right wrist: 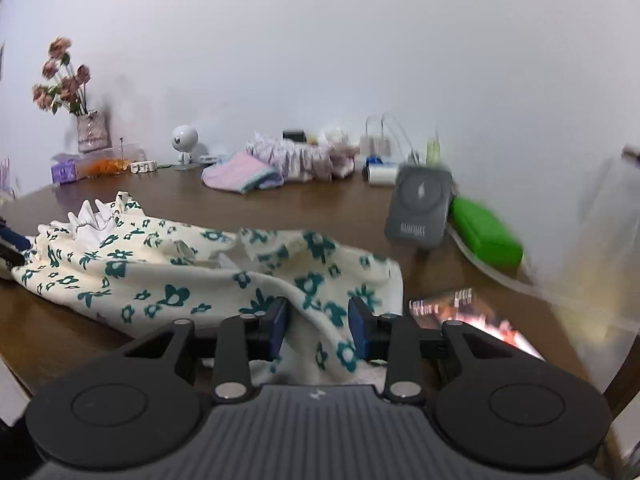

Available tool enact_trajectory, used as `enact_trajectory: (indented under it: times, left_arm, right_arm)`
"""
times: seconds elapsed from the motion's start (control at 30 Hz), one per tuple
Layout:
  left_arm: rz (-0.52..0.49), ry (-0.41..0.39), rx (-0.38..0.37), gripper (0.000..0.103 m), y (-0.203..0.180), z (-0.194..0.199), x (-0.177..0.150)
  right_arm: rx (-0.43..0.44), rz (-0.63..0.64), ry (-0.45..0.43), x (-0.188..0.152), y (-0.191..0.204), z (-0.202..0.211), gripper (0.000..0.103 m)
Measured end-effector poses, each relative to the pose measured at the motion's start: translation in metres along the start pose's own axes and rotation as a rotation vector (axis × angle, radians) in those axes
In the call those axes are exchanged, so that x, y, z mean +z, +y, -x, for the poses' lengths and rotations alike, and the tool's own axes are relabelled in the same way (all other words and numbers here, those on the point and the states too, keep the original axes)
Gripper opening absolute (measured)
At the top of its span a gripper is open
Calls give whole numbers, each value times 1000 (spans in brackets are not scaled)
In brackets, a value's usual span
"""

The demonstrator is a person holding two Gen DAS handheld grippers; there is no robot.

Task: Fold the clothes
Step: 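Grasp the folded shirt edge with the left gripper while the right gripper grasps too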

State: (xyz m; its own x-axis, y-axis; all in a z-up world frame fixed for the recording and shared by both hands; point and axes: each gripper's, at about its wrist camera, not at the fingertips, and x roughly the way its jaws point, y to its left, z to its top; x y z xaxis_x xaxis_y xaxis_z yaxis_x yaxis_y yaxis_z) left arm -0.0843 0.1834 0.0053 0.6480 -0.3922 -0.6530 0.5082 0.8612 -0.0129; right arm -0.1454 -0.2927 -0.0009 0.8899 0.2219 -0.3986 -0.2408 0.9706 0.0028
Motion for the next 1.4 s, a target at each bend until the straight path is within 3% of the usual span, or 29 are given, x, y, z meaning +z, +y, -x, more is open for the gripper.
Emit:
enact_trajectory:
  times: [0.2,0.3,0.5,0.57,0.67,0.77,0.83,0.93,1.1,1.2,1.27,1.33,1.37,1.4]
  left_arm:
    - [3,-57,-22,54,-3,8,30]
    - [-10,-126,0,62,-11,2,50]
    - [-92,-8,29,62,-17,-44,63]
    - [-86,3,40,67,-7,-47,79]
    - [-64,0,80,71,24,-62,116]
    - [4,62,158,71,56,-95,153]
    - [49,105,158,70,75,-118,167]
    - [108,153,140,68,90,-145,172]
    - [99,190,-51,68,94,-159,154]
    - [100,189,-82,61,94,-157,147]
    - [114,182,-104,33,95,-155,144]
    - [137,164,-104,16,95,-150,142]
    - [148,154,-103,10,95,-148,141]
    - [160,145,-103,9,95,-145,140]
  right_arm:
    - [54,24,-48,18,26,-4,35]
    - [93,13,-17,25,37,-20,35]
    - [100,105,125,16,48,-53,35]
    - [120,100,108,32,38,-49,39]
    - [152,93,87,64,19,-47,53]
    - [195,138,162,102,5,-73,57]
    - [228,158,237,118,0,-101,57]
    - [263,151,352,126,-4,-142,56]
    - [270,147,482,111,-9,-180,56]
    - [291,151,504,103,-11,-184,55]
    - [298,157,517,98,-10,-187,51]
    - [299,164,521,94,-7,-190,44]
    - [298,169,512,94,-5,-189,41]
    - [300,174,505,93,-3,-187,31]
